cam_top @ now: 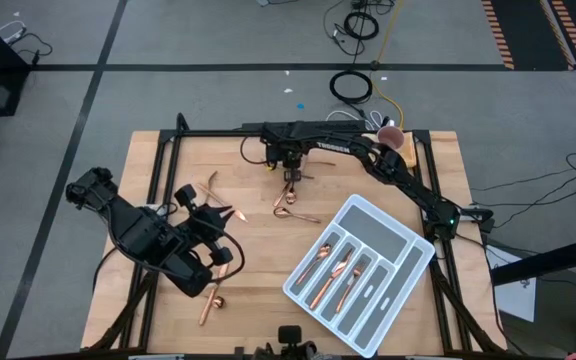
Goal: Sort silverware
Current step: Put the gold fork into the cutlery tray with the other gold fork
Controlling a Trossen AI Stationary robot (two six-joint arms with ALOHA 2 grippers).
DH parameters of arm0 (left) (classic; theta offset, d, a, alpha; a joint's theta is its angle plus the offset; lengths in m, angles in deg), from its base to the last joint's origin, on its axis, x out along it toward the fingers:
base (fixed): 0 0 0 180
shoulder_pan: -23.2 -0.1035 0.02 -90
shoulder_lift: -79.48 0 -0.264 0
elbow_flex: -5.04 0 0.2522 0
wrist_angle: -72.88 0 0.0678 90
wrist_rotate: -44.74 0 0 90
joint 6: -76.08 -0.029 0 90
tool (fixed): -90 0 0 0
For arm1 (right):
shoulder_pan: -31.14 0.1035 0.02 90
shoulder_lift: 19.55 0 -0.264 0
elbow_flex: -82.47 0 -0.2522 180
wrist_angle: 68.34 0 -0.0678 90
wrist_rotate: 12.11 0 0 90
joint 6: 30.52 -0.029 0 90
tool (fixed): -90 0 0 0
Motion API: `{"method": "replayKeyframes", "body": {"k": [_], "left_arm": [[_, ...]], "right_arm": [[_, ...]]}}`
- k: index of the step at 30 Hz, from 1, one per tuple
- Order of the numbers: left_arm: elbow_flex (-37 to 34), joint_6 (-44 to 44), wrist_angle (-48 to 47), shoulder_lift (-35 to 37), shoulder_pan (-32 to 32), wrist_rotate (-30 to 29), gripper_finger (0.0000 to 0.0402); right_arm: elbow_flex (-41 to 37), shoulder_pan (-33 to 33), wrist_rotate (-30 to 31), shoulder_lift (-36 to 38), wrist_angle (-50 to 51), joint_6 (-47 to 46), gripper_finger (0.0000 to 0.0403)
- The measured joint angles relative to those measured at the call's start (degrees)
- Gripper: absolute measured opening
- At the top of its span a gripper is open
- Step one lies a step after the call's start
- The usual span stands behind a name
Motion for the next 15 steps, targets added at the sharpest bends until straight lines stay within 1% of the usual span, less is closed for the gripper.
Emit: {"method": "replayKeyframes", "body": {"k": [6,8,10,11,13,15], "left_arm": [[0.0,0.0,-0.02,0.0,-0.06,0.02,0.0048],[0.0,0.03,0.0,0.0,0.01,0.23,0.0048],[0.0,0.04,-0.02,0.01,0.34,0.42,0.0048],[0.0,0.01,-0.02,0.02,0.38,0.43,0.0048],[0.0,0.0,-0.02,0.02,0.48,0.42,0.0048],[0.0,0.0,-0.02,0.02,0.46,0.39,0.0048]], "right_arm": [[0.12,0.0,-0.46,0.02,0.52,0.95,0.0056],[1.68,-0.07,-0.28,0.0,3.89,3.57,0.0054],[2.71,-0.13,2.99,0.15,7.22,9.27,0.0032],[2.72,-0.33,2.98,0.24,7.61,10.66,0.0017],[2.71,-0.96,-0.49,0.37,7.08,8.61,0.0008],[2.67,-1.18,-1.84,0.37,8.14,8.25,0.0009]]}}
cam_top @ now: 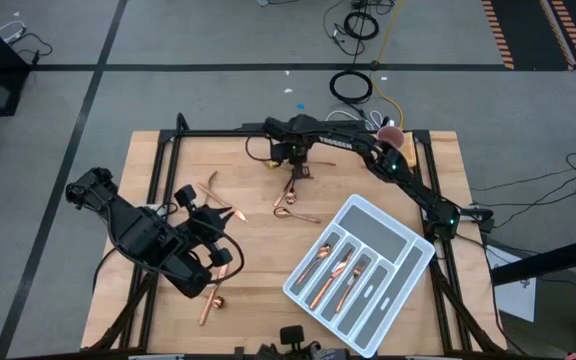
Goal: Sort silverware
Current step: Put the gold fork into the cutlery tray with the other gold fork
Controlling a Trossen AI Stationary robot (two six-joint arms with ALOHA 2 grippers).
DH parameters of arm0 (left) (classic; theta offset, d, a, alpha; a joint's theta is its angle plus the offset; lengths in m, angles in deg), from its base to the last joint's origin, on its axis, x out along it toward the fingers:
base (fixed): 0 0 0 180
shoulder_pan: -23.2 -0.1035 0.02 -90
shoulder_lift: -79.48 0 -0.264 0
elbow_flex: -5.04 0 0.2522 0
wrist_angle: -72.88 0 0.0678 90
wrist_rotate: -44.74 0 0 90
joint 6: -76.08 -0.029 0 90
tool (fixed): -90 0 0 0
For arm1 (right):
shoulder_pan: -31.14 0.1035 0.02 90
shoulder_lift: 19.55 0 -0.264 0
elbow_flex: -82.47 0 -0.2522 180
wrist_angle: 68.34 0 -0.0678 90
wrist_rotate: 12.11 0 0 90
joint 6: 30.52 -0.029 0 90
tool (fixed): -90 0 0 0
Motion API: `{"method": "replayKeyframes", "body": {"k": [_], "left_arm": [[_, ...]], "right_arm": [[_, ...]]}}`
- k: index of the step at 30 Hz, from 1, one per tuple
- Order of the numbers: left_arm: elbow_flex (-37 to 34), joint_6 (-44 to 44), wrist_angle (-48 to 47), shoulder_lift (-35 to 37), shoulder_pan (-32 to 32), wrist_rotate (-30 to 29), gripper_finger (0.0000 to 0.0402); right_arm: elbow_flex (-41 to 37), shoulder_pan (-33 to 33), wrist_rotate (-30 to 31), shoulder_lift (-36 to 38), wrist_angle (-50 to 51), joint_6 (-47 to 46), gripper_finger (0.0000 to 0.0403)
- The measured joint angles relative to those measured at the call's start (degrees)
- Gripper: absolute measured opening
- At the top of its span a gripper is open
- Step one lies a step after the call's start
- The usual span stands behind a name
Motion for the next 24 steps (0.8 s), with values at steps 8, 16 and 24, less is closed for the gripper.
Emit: {"method": "replayKeyframes", "body": {"k": [8,16,24], "left_arm": [[0.0,-0.02,0.0,0.0,0.0,-0.09,0.0048],[-1.37,0.12,0.02,0.0,0.73,-0.03,0.0048],[-2.19,1.54,0.02,0.3,0.96,0.04,0.0048]], "right_arm": [[-0.04,0.4,-0.53,-0.42,1.55,3.58,0.0],[-0.04,0.53,0.04,-0.13,2.71,5.74,0.0],[-0.04,0.36,2.63,2.67,5.44,1.88,0.0047]]}}
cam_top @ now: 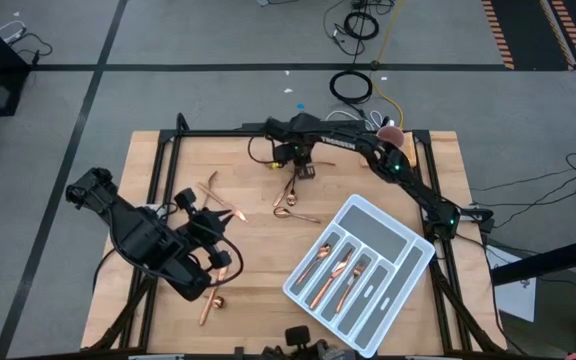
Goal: Sort silverware
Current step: Put the gold fork into the cutlery tray with the other gold fork
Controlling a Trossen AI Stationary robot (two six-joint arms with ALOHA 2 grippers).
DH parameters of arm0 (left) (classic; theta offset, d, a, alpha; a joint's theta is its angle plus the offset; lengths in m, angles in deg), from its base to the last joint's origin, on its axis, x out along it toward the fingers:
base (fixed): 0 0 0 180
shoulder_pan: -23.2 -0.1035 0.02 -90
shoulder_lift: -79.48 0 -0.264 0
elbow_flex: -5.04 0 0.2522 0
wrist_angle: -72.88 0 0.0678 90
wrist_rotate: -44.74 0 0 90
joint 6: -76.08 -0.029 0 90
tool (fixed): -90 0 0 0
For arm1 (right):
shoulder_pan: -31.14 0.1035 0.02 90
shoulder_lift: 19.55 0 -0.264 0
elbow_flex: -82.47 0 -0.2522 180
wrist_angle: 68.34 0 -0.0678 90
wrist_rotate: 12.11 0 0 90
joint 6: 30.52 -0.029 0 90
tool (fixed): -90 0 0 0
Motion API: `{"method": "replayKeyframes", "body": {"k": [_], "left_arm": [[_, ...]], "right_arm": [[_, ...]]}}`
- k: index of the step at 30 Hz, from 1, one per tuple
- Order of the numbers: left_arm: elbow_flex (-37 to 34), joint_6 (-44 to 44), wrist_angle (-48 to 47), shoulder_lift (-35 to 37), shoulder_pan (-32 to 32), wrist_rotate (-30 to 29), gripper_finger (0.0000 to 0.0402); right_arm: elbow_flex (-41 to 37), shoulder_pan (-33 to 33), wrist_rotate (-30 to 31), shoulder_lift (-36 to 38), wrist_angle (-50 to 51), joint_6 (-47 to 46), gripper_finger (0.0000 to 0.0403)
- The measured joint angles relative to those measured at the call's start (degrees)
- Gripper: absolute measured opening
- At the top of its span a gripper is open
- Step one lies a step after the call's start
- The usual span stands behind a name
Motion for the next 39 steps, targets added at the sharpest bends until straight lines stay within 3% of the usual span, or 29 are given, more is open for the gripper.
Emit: {"method": "replayKeyframes", "body": {"k": [6,13,26,34,39], "left_arm": [[0.0,1.35,-0.04,1.23,0.0,-0.17,0.0048],[0.0,1.39,-0.02,1.25,-0.01,-1.01,0.0048],[0.0,2.86,-0.02,1.25,-0.02,-1.09,0.0048],[0.0,2.92,-0.02,1.25,-0.04,-1.71,0.0048],[0.02,3.01,-0.02,1.25,-0.04,-1.89,0.0048]], "right_arm": [[0.04,-3.83,-3.71,3.37,8.24,-6.0,0.011],[-0.28,-7.04,-7.38,2.8,8.33,-8.75,0.0156],[-11.82,-5.89,-5.15,2.67,0.4,-6.02,0.0153],[-12.74,-5.48,-3.08,2.58,-4.64,-3.06,0.0148],[-12.74,-4.7,-1.35,1.71,-5.06,-1.82,0.0094]]}}
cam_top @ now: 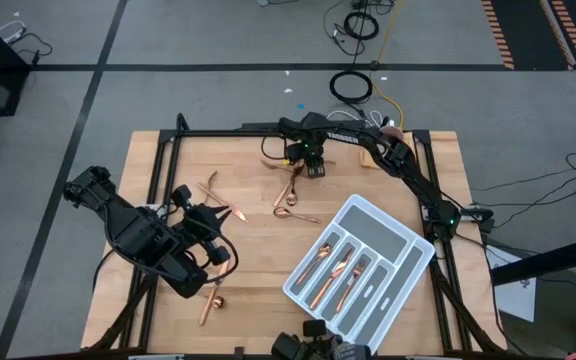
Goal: Sort silverware
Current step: Put the gold fork into the cutlery tray with the other gold fork
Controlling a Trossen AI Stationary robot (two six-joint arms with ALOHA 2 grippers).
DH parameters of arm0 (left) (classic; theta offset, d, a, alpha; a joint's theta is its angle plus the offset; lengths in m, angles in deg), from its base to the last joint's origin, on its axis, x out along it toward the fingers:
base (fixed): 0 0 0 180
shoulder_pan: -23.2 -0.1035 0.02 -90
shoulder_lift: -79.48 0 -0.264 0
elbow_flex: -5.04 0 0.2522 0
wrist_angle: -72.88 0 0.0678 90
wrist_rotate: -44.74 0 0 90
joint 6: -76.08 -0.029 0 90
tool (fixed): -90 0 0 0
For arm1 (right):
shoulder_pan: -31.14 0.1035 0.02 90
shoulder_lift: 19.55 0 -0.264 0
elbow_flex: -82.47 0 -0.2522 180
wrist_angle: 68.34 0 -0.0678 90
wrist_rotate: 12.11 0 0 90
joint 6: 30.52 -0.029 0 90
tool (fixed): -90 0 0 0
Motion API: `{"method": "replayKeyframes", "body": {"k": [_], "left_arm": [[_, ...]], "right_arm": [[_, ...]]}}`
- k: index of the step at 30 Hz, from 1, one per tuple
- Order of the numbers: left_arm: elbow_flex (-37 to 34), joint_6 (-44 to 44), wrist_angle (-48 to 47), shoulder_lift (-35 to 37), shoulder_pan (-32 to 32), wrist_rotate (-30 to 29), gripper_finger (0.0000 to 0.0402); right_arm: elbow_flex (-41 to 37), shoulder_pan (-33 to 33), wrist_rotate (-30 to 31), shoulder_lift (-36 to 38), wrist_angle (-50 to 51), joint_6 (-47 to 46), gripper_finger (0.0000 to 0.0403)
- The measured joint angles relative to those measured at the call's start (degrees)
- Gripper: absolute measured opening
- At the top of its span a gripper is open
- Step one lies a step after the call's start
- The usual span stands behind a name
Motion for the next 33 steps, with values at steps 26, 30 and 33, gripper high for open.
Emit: {"method": "replayKeyframes", "body": {"k": [26,30,33], "left_arm": [[0.01,1.26,0.0,0.0,-0.77,-0.76,0.0048],[0.01,1.28,0.0,0.0,-0.7,-0.62,0.0048],[0.01,1.28,0.01,0.0,-0.7,-0.62,0.0048]], "right_arm": [[7.26,-4.16,1.21,0.58,7.43,-16.55,0.0],[10.15,-3.49,-3.32,5.77,7.58,-20.32,0.0],[10.74,-3.65,-7.17,12.61,7.35,-27.19,0.0]]}}
